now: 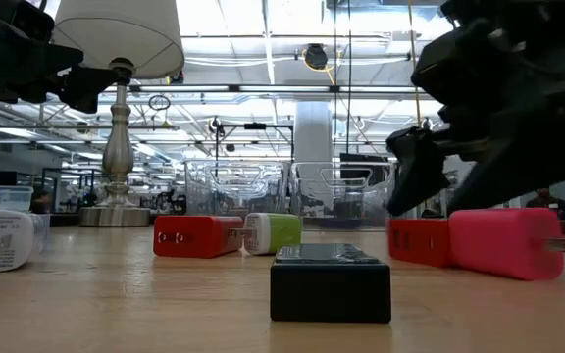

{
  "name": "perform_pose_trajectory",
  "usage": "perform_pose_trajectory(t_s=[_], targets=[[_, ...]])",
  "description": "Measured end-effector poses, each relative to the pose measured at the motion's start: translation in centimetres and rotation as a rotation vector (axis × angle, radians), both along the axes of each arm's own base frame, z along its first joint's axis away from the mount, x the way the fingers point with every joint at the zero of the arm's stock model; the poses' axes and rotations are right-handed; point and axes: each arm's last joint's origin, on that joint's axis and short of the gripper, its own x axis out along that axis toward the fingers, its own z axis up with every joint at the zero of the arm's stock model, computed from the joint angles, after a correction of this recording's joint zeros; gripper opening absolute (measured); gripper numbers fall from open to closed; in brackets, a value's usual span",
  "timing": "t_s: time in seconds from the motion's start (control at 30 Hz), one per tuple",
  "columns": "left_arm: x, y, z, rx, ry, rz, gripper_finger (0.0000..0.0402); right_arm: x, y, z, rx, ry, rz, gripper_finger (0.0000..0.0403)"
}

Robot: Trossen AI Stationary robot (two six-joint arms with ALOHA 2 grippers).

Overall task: Pick & Place Office items
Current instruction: Put the red charger adapter into the left transparent bin

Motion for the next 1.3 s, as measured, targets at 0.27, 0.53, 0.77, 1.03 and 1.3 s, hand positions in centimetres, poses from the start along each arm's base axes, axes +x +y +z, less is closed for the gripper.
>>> perform_pose_trajectory(t_s=[0.27, 0.53, 0.77, 1.03, 1.3], targets=[[0.0, 0.0, 0.0, 0.000, -0.001, 0.000, 0.0267, -0.7, 0.7, 1.1, 0.046, -0.001, 0.016, 0.0283], [0.0, 0.0, 0.0, 0.000, 0.000, 0.000, 0.0267, -2.0, 2.2, 0.9, 0.022, 0.063, 0.011, 0.0275], [0.0, 0.0, 0.0, 0.000, 0.000, 0.000, 0.0267, -2.4, 2.4, 0.7, 0.000, 0.080, 0.028, 0.0274], [0.0, 0.0, 0.0, 0.000, 0.000, 0.000, 0.0267, -2.6, 2.4, 0.5, -0.012, 0.102, 0.010, 0.0274], [0.0, 0.0, 0.0, 0.000, 0.000, 0.000, 0.0267, -2.6, 2.4, 0.5, -0.005, 0.107, 0.002, 0.0274]])
